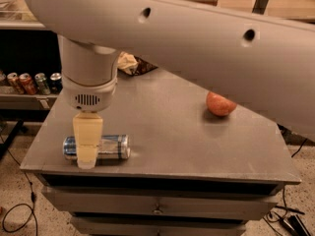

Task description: Place redbull can upright

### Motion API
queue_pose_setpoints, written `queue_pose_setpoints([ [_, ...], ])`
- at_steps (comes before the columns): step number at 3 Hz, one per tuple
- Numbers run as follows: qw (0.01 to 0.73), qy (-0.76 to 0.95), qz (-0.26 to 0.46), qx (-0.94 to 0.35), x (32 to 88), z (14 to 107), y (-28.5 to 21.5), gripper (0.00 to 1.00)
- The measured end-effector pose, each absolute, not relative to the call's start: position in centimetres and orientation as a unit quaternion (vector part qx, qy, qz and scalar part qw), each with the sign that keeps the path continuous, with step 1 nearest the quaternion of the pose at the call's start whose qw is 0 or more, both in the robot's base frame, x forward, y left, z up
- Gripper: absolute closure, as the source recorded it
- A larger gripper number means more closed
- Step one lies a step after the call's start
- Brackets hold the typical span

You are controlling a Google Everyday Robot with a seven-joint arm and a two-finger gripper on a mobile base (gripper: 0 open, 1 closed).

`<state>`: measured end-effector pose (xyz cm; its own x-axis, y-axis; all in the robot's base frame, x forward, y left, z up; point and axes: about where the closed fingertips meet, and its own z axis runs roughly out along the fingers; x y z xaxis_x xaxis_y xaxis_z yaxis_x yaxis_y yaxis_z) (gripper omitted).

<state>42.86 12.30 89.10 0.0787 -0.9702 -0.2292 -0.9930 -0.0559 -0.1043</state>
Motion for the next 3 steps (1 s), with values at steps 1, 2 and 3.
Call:
queue_pose_setpoints([
  [1,0.129,0.673,0.051,-0.727,43.2,87.8,13.2,0.0],
  [2,0.138,0.671,0.055,-0.726,43.3,86.5,13.7,0.0],
  [3,0.142,0.669,0.06,-0.727,43.4,85.5,14.1,0.0],
])
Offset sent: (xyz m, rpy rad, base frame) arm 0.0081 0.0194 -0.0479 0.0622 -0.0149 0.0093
